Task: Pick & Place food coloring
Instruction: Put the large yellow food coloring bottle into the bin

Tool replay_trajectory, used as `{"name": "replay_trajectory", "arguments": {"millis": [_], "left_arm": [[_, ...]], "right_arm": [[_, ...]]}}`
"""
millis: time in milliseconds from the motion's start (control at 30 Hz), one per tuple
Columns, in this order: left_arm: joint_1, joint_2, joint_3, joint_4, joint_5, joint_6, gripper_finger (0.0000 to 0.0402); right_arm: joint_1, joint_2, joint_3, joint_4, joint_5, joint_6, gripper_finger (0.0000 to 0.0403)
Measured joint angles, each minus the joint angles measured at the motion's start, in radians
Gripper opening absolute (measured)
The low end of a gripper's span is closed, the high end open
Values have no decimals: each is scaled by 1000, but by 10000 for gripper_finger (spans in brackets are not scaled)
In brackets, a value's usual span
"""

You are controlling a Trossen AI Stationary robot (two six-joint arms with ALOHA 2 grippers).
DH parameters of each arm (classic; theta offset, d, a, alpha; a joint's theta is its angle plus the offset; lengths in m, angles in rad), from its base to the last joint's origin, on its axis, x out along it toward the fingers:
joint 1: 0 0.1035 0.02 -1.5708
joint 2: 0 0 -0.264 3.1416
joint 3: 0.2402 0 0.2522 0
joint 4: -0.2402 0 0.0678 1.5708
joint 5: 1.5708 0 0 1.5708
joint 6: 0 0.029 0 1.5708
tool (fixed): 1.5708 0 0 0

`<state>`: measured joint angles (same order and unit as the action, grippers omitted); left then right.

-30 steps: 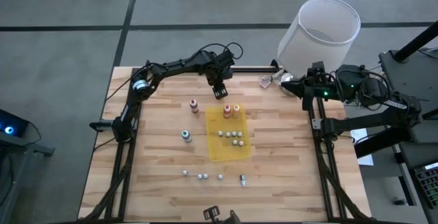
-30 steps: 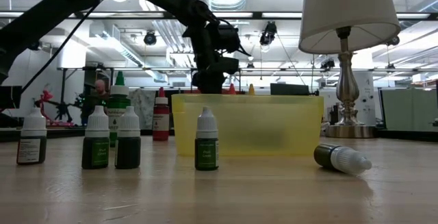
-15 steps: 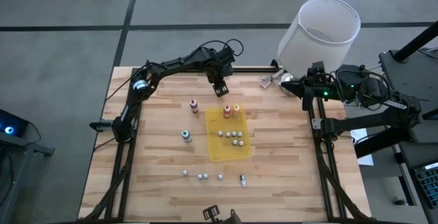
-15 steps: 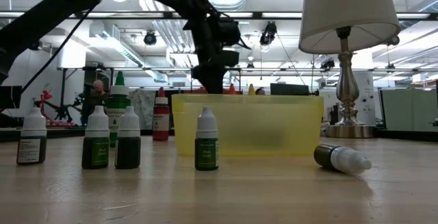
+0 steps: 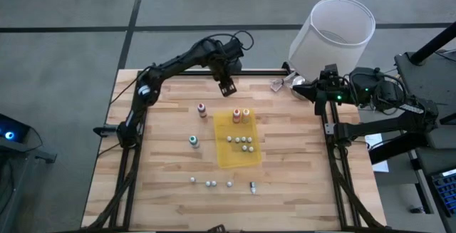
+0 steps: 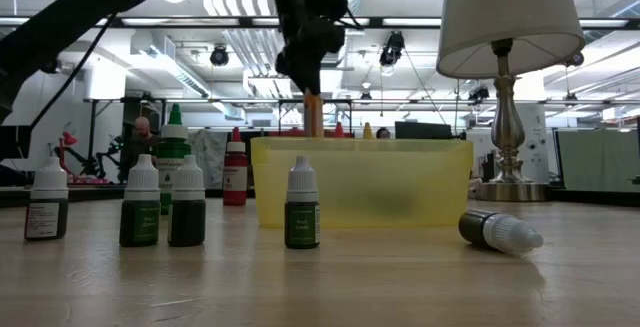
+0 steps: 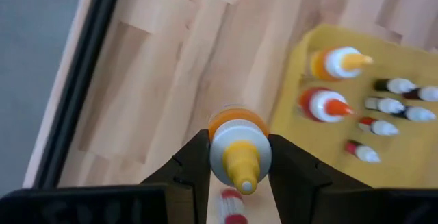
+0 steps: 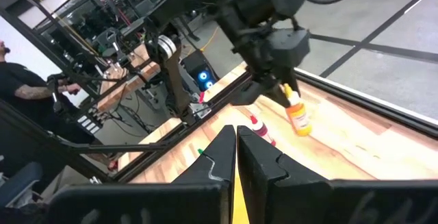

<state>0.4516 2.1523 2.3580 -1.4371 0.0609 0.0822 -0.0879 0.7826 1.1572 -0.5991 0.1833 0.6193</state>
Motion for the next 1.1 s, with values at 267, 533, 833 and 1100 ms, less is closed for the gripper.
{"name": "replay_trajectory", "arguments": {"millis": [267,533,833,1100], "left_arm": [[-77,-28,-23,-75,7,-43,97],[-154,-28,-25,-73,10,-59,97],[-177,-27,-110,-54,6,-107,97],[-177,-26,-223,50,6,-110,97]], "right_arm": [[0,0,0,-5,-1,-18,9],[0,0,0,-15,-2,-20,9],[0,0,0,-30,-4,-18,9],[0,0,0,-34,-4,-18,9]]}}
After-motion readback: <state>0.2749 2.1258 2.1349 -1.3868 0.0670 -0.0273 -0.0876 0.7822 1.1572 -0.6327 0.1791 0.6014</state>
